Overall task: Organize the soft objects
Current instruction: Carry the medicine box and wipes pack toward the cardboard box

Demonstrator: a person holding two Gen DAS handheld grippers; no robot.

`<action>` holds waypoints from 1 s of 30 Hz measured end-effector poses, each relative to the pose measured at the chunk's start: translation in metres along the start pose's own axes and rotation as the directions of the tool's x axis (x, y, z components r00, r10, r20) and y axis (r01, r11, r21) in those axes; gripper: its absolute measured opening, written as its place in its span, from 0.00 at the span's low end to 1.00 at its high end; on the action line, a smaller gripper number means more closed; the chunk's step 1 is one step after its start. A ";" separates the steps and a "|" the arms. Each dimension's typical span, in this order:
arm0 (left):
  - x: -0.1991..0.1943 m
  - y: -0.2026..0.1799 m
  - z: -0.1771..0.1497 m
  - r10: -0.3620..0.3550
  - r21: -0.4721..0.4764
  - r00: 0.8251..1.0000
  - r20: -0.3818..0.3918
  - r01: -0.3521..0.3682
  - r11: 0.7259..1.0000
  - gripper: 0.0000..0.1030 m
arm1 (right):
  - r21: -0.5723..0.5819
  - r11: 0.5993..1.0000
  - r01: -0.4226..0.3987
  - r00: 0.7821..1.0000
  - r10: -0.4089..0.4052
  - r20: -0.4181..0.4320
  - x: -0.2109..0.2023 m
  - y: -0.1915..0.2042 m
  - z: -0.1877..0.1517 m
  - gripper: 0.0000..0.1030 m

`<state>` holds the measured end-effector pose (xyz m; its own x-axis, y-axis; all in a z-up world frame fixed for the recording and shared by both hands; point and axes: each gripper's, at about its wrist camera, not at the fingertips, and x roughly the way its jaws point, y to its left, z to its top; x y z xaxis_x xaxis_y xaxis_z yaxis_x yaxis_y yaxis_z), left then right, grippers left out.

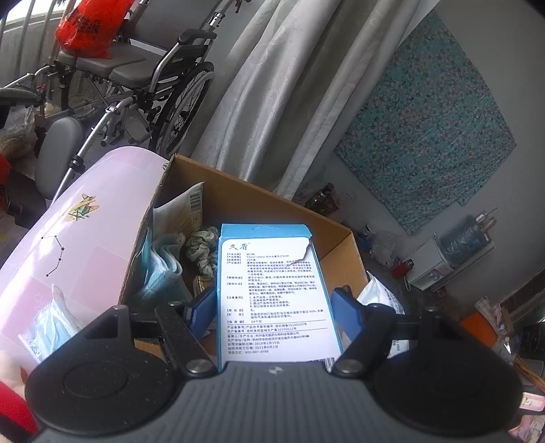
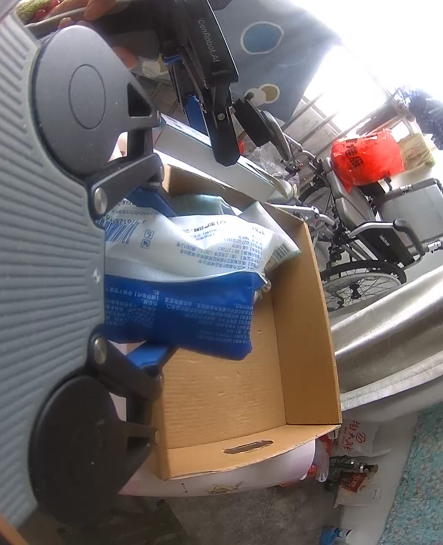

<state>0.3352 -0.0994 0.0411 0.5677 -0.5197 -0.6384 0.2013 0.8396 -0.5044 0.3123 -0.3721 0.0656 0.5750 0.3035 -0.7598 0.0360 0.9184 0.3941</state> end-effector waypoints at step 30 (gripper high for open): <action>0.249 0.021 0.048 0.013 -0.074 0.982 -0.188 -0.028 0.997 0.71 | -0.163 0.934 0.318 0.931 -0.340 -0.135 0.258 -0.078 0.107 0.73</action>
<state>0.5192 -0.2039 -0.1010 0.4105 -0.5287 -0.7429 0.1255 0.8398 -0.5283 0.5451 -0.3923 -0.1059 0.4124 0.0045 -0.9110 0.0829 0.9956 0.0425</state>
